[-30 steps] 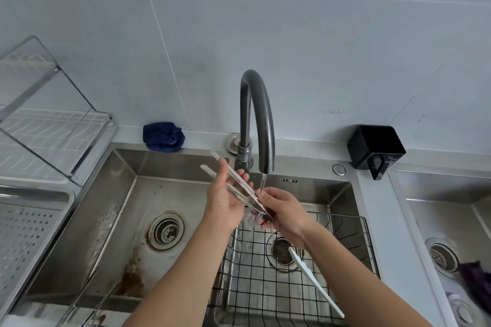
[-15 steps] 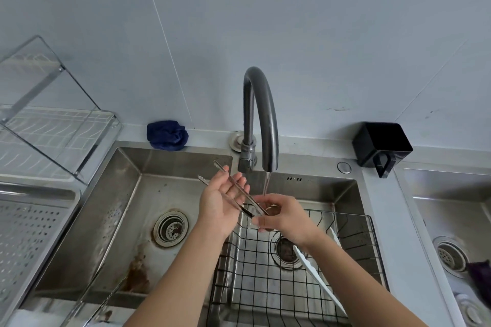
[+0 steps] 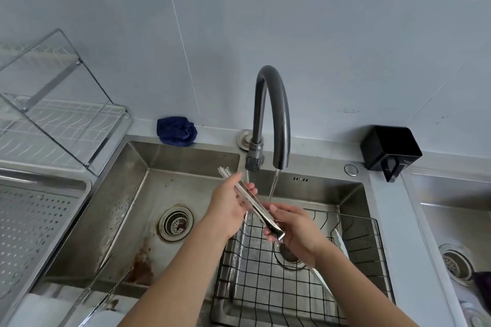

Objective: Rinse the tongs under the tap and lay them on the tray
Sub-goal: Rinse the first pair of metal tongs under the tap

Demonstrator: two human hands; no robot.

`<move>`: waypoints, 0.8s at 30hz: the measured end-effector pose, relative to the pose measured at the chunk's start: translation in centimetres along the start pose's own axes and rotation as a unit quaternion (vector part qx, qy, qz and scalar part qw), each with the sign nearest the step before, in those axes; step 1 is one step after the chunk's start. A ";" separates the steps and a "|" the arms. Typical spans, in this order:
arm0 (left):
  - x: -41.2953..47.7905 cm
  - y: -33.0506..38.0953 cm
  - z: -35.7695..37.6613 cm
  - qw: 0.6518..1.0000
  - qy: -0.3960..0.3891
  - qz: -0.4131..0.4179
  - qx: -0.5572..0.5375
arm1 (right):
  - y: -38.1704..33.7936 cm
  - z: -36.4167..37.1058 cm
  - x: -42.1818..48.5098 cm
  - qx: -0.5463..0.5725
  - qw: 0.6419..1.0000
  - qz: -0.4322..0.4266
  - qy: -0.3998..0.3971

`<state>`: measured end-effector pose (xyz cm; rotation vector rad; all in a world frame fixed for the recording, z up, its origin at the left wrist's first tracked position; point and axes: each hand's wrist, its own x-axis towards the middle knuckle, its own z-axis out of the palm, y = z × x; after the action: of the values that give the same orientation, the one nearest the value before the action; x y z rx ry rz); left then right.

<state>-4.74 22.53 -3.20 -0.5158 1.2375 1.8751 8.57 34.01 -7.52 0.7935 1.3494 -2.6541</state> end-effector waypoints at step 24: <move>1.9 -5.9 1.4 0.965 0.057 0.048 0.252 | 2.3 -0.7 -4.7 -0.036 0.993 -0.001 0.115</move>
<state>-0.99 25.67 -7.21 -0.2898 1.7720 1.5364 13.56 32.35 -7.33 1.1181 1.4856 -2.5631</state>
